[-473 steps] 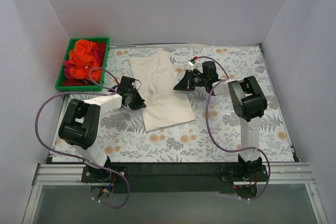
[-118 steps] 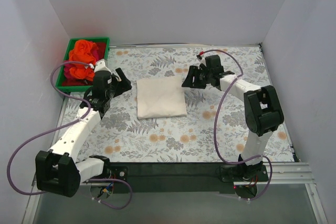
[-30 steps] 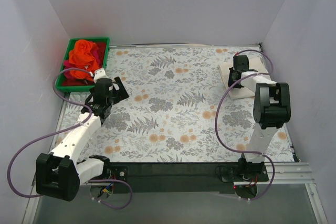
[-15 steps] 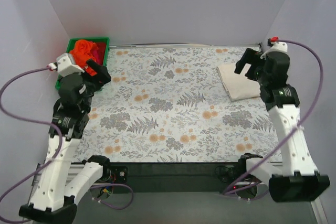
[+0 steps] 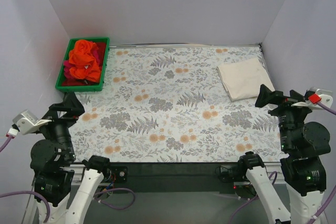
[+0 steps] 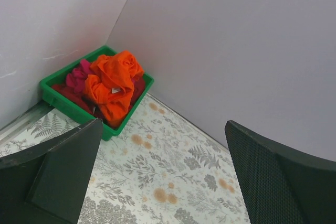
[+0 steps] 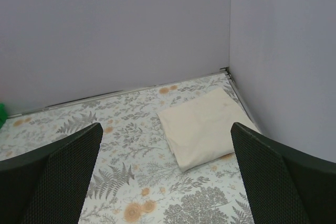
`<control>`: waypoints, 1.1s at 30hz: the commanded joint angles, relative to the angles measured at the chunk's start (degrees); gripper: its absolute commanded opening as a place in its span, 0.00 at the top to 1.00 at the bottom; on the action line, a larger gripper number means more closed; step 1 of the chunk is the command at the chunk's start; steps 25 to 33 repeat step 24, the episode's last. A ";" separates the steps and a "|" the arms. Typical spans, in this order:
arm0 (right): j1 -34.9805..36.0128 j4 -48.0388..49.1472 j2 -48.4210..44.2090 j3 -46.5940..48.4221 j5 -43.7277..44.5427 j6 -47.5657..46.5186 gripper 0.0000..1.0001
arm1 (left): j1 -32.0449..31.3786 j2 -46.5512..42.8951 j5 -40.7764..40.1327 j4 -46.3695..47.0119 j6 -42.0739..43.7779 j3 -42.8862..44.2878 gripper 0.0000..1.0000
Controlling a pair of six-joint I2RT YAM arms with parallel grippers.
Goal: Fold and stack the t-shirts
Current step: Neatly place the folded tshirt to the corner
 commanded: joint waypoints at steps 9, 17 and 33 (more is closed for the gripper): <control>0.46 5.59 -5.16 -8.20 0.54 -5.34 0.02 | -0.30 -5.58 0.99 4.50 0.32 -10.27 0.02; 0.46 6.83 -4.63 -8.64 -1.31 -6.05 0.02 | -0.30 -4.34 -0.68 5.99 -2.24 -12.12 0.02; 0.46 7.18 -4.37 -9.96 -2.19 -4.47 0.02 | -0.30 -3.82 -0.42 6.96 -3.03 -14.05 0.02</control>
